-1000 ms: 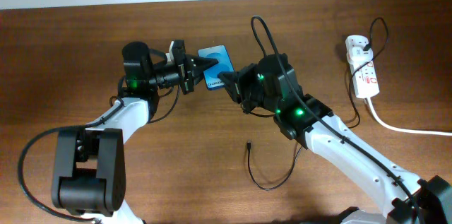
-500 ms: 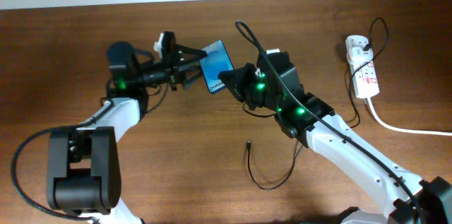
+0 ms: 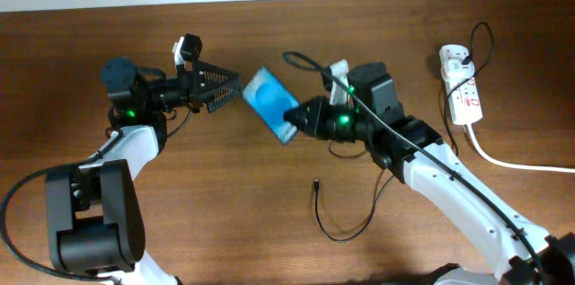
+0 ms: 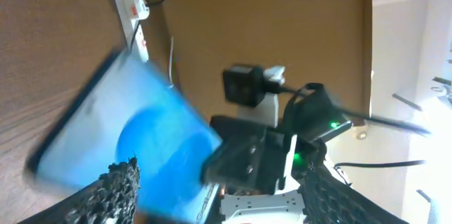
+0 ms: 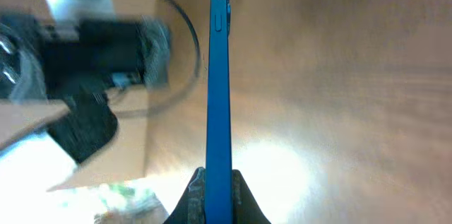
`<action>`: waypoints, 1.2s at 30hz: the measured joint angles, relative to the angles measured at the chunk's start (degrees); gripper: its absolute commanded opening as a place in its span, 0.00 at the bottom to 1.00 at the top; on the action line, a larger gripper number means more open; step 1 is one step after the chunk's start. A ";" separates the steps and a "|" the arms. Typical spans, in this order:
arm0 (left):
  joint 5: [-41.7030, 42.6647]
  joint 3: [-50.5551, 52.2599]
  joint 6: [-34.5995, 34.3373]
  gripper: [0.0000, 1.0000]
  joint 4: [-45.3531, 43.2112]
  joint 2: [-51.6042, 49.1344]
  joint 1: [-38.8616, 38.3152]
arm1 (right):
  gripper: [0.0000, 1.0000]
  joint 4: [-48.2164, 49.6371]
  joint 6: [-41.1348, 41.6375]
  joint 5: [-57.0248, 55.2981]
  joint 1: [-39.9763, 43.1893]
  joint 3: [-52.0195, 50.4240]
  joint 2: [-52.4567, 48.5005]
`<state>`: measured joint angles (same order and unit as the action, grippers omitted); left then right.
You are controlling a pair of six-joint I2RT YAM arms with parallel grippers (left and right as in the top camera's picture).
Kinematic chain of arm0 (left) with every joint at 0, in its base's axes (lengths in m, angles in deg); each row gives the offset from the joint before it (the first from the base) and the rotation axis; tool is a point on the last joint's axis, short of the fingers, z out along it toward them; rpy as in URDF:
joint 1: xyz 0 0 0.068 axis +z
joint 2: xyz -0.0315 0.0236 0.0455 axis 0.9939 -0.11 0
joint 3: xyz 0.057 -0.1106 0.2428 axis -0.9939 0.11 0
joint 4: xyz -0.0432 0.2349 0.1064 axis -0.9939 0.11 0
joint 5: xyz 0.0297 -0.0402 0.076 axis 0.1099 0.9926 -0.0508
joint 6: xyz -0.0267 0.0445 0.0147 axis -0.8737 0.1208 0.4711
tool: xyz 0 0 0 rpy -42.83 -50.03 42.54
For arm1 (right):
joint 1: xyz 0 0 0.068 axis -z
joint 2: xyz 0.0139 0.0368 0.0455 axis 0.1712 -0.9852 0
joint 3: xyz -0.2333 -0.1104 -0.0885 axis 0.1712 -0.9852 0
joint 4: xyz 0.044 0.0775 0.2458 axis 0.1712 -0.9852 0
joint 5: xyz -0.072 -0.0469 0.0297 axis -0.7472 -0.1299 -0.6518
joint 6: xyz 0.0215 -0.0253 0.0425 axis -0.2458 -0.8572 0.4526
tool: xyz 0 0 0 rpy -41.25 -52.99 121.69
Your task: Plug charger to phone and switch on socket
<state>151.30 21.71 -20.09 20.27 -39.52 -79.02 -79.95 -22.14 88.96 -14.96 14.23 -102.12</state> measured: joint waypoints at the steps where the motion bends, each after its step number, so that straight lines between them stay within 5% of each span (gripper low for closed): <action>1: 0.04 0.00 0.00 0.78 -0.11 0.00 0.00 | 0.04 -1.90 -1.11 0.79 0.04 -0.02 0.52; 8: 0.15 0.00 0.15 0.68 0.00 0.00 -0.15 | 0.04 -6.32 -3.06 -4.26 1.60 -0.02 7.02; 15: -3.63 -0.09 -3.89 0.65 10.32 0.00 -5.53 | 0.04 -0.50 14.84 -21.20 -1.49 -0.04 7.23; 24: -12.81 -0.31 -5.75 0.56 27.85 0.00 -10.73 | 0.04 0.94 24.96 -28.70 -7.61 -0.07 6.93; 28: -14.84 -0.31 -7.37 0.43 29.16 0.00 -10.78 | 0.04 -0.02 30.10 -30.40 -8.87 -0.07 6.78; 36: -15.63 -0.31 -11.15 0.35 28.33 0.00 -10.99 | 0.04 5.42 35.58 -30.40 -11.13 -0.07 0.20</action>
<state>135.67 21.41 -31.24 48.60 -39.52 -90.01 -74.53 13.44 58.55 -26.08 14.16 -101.92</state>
